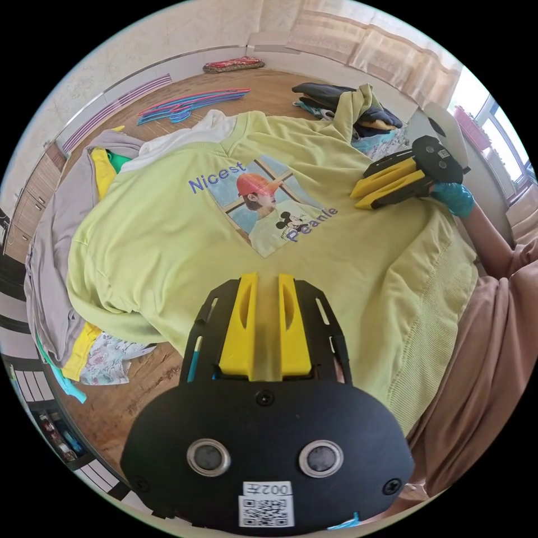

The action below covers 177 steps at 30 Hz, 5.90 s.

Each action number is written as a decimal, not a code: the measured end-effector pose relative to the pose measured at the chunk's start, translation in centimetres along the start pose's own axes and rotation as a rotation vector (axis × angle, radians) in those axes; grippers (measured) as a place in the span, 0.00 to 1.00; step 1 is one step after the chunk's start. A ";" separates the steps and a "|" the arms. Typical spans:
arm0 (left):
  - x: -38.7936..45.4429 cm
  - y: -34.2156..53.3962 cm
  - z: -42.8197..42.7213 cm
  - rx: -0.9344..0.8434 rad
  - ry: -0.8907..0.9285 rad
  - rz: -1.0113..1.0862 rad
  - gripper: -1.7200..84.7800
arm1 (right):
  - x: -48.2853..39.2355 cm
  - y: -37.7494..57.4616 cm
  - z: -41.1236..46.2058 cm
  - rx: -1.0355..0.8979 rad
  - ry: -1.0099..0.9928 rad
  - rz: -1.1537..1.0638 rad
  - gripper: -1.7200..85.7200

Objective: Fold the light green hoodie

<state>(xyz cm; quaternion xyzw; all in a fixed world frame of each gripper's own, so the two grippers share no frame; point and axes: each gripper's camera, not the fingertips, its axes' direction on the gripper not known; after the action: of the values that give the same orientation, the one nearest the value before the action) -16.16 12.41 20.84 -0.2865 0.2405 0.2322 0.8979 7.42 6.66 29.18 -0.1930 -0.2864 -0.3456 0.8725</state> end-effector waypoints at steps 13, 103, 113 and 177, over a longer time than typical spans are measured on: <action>0.9 1.0 -1.8 0.063 -0.064 0.017 0.05 | -0.6 -0.3 -0.9 0.034 0.029 -0.013 0.09; -2.3 -5.8 -3.4 0.110 -0.121 -0.018 0.04 | 5.8 -5.4 -0.3 0.167 0.166 0.088 0.01; -1.4 -7.8 -6.2 0.268 -0.209 -0.037 0.05 | 10.3 -4.6 -1.5 0.245 0.182 0.186 0.05; -5.2 -20.6 -14.5 0.515 -0.641 -0.236 0.10 | 23.8 -16.9 -12.6 0.616 0.620 0.387 0.03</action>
<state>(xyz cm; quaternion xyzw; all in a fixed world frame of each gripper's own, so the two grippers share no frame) -13.06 -13.16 21.63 0.0081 -0.0350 0.1377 0.9898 14.24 -23.39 37.00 0.1368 -0.0604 -0.1171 0.9818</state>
